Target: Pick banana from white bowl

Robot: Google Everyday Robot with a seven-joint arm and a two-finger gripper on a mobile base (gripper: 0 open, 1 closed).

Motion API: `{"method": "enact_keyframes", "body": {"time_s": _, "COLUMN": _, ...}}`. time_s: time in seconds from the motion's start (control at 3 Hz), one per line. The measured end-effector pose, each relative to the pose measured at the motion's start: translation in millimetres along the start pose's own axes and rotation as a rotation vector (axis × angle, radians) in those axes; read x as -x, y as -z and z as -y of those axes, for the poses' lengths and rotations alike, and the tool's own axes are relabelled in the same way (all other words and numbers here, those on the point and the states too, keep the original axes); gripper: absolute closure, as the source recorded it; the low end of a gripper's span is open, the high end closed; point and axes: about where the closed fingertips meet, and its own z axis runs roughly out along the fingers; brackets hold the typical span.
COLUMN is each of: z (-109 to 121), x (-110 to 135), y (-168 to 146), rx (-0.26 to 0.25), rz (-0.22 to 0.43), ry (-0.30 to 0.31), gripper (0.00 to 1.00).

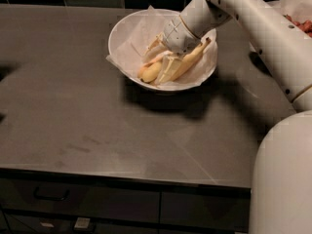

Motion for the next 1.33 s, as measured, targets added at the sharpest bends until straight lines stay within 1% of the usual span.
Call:
{"method": "enact_keyframes", "body": {"time_s": 0.33, "z": -3, "x": -2, "y": 5, "rx": -0.019, "rz": -0.021, "ry": -0.020, "gripper": 0.81}}
{"method": "enact_keyframes", "body": {"time_s": 0.67, "z": -7, "x": -5, "y": 22, "rx": -0.073, "rz": -0.065, "ry": -0.060, "gripper": 1.00}}
{"method": "enact_keyframes", "body": {"time_s": 1.0, "z": -9, "x": 0, "y": 61, "rx": -0.176, "rz": -0.136, "ry": -0.113, "gripper": 1.00}}
{"method": "enact_keyframes", "body": {"time_s": 1.33, "z": -12, "x": 21, "y": 112, "rx": -0.320, "rz": -0.194, "ry": -0.138, "gripper": 1.00}}
